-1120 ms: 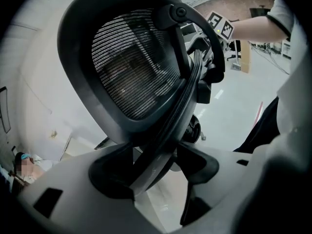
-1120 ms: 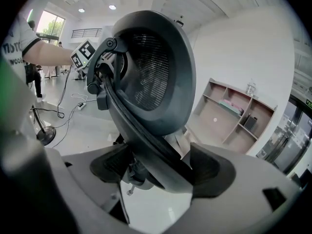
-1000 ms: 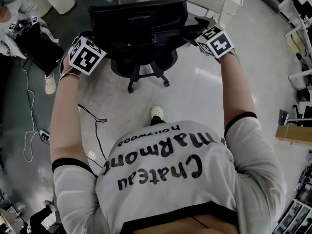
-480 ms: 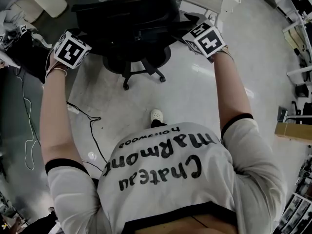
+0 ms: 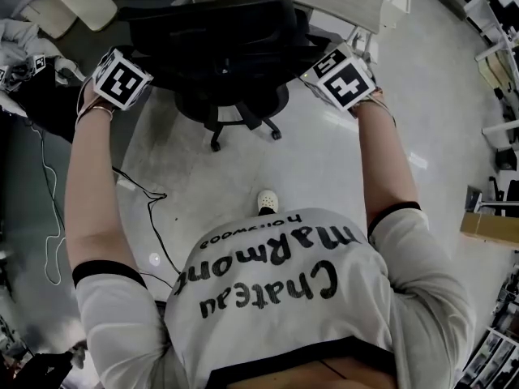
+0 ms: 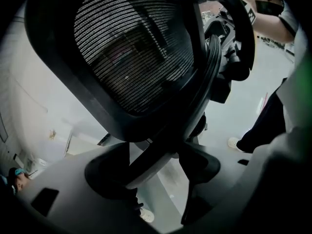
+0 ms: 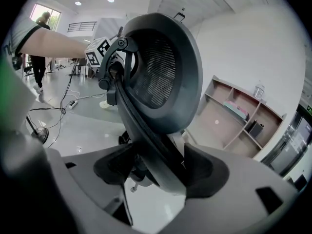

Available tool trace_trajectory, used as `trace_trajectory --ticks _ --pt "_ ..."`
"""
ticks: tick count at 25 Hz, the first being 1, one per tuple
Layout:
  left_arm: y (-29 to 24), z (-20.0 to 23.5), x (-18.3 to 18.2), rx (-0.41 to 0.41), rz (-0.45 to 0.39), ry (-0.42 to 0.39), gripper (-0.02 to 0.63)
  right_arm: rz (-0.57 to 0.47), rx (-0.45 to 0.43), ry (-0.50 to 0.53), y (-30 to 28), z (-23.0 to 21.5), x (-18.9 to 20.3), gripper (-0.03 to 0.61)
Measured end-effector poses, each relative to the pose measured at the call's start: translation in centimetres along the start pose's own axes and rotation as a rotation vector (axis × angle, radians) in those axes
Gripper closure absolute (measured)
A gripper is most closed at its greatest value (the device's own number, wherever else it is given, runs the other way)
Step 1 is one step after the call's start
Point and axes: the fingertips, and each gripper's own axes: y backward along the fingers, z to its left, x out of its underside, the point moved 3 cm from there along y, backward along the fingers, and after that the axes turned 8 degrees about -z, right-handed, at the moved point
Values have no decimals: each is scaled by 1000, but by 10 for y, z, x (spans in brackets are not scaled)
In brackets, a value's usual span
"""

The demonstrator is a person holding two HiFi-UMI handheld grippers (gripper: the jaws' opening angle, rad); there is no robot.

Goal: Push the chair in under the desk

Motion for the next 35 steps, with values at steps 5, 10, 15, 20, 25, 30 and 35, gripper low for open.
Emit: trace_trajectory --ticks 5,10,15,20,25,30,35 --pt "-17 -11 16 38 71 22 308 65 3 29 -8 11 11 279" --pt "3 3 48 7 76 -16 305 39 -49 36 -4 52 -11 303" --pt "-13 24 81 38 34 -30 301 74 -5 25 -35 78 -26 302" --pt "-48 36 99 91 -12 -58 301 114 26 -2 -69 83 -21 299" --pt "-43 50 117 118 -30 -109 301 143 89 -34 -72 109 -37 296" --pt "-39 54 112 120 -58 -149 301 152 124 -65 -61 115 -39 295" --pt "-49 57 108 123 -98 -181 301 154 169 -89 -64 121 -35 290"
